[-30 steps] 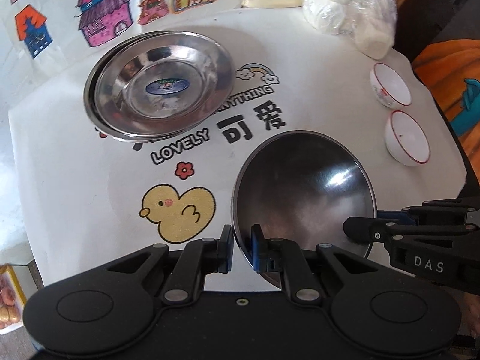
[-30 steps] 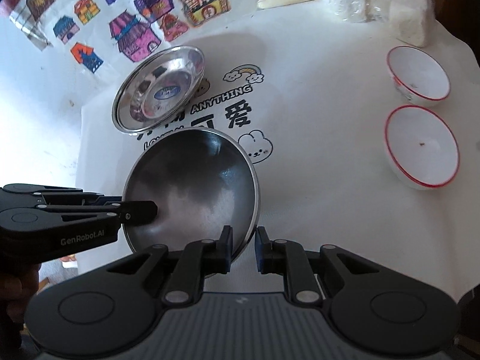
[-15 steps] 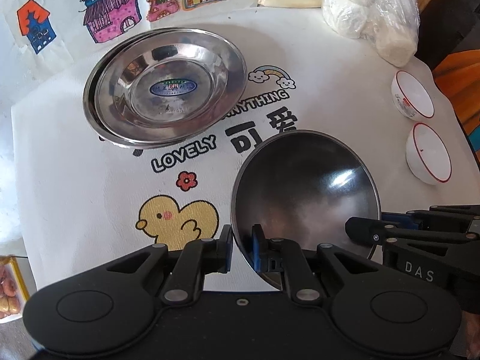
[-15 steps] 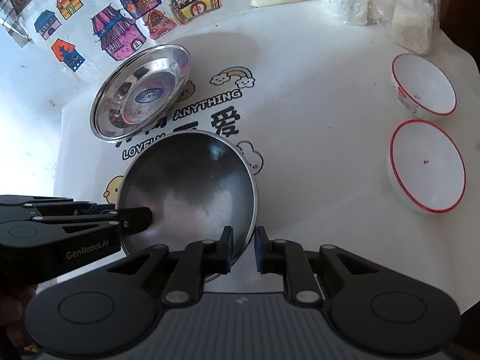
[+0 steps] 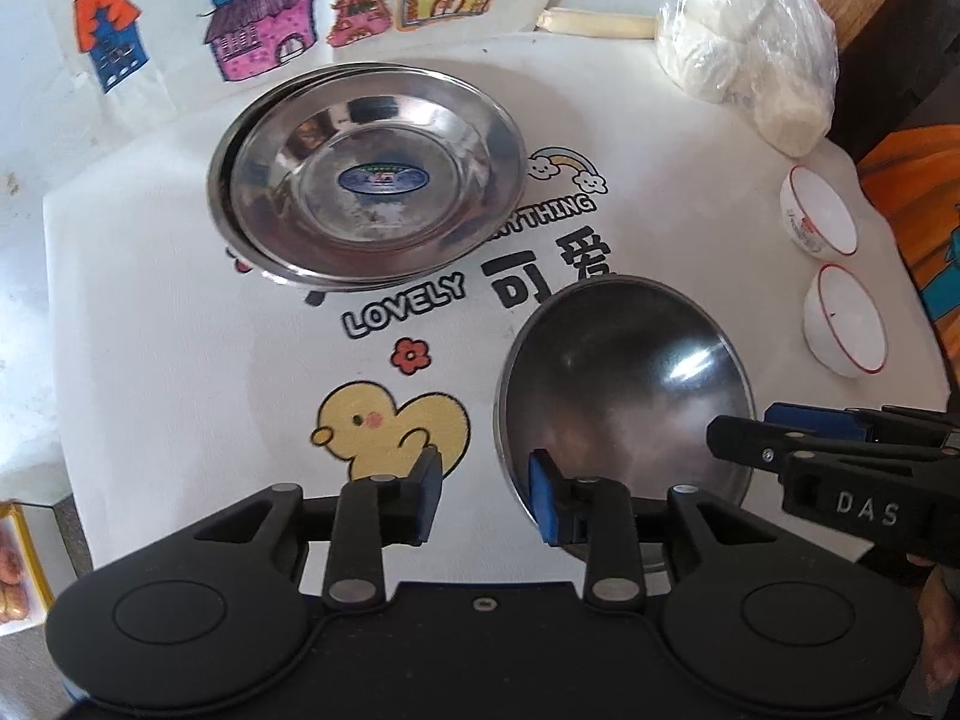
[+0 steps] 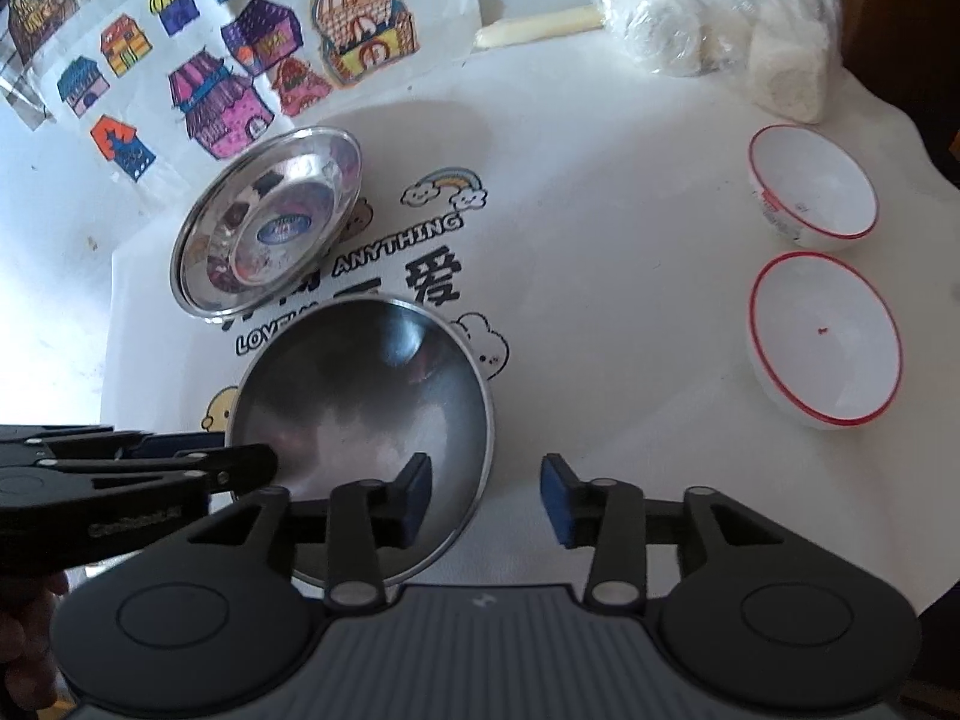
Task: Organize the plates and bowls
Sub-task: 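Open the left gripper while the right gripper opens, releasing the steel bowl, then move both grippers toward the red-rimmed white bowls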
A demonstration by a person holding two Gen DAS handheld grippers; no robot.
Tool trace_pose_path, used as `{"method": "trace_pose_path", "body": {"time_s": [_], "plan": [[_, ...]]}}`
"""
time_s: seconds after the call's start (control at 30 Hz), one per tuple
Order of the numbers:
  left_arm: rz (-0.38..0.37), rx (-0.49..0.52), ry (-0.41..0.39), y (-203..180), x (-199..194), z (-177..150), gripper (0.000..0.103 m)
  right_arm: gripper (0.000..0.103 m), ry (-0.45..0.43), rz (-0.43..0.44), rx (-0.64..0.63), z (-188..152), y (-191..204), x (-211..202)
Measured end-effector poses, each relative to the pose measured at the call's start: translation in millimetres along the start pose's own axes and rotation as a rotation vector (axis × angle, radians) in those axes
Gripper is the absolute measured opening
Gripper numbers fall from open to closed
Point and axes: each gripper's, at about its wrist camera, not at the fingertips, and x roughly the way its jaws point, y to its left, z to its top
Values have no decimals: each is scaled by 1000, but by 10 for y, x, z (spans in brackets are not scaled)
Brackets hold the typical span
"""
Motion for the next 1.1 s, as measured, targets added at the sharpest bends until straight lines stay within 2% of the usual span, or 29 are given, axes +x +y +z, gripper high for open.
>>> {"method": "trace_pose_path", "body": {"time_s": [0.1,0.3,0.37,0.4,0.43,0.5,0.57,0.83,1.0,1.1], "plan": [[-28,3,-44,91,-159,-35,40,53,-23,-17,9,-28,42,-129],[-65,-3,-166,302,-415,-147,71,69,-61,-81,-6,-135,199,-380],[-63,50,-243,311,-522,-200,86,82,-88,-104,-25,-177,281,-461],[-66,85,-289,313,-573,-232,91,88,-110,-123,-38,-205,327,-513],[-73,120,-332,315,-622,-265,99,100,-131,-137,-48,-234,362,-562],[-87,186,-401,301,-697,-309,101,103,-172,-163,-79,-302,438,-687],[-95,232,-438,260,-760,-303,102,103,-197,-186,-89,-337,464,-779],[-132,228,-567,28,-1003,-112,102,103,-276,-296,-58,-306,337,-1061],[-152,297,-718,-250,-1335,1,102,103,-268,-329,-22,-380,134,-1144],[-189,307,-715,-460,-1371,111,102,103,-262,-329,-2,-387,-41,-1113]]}}
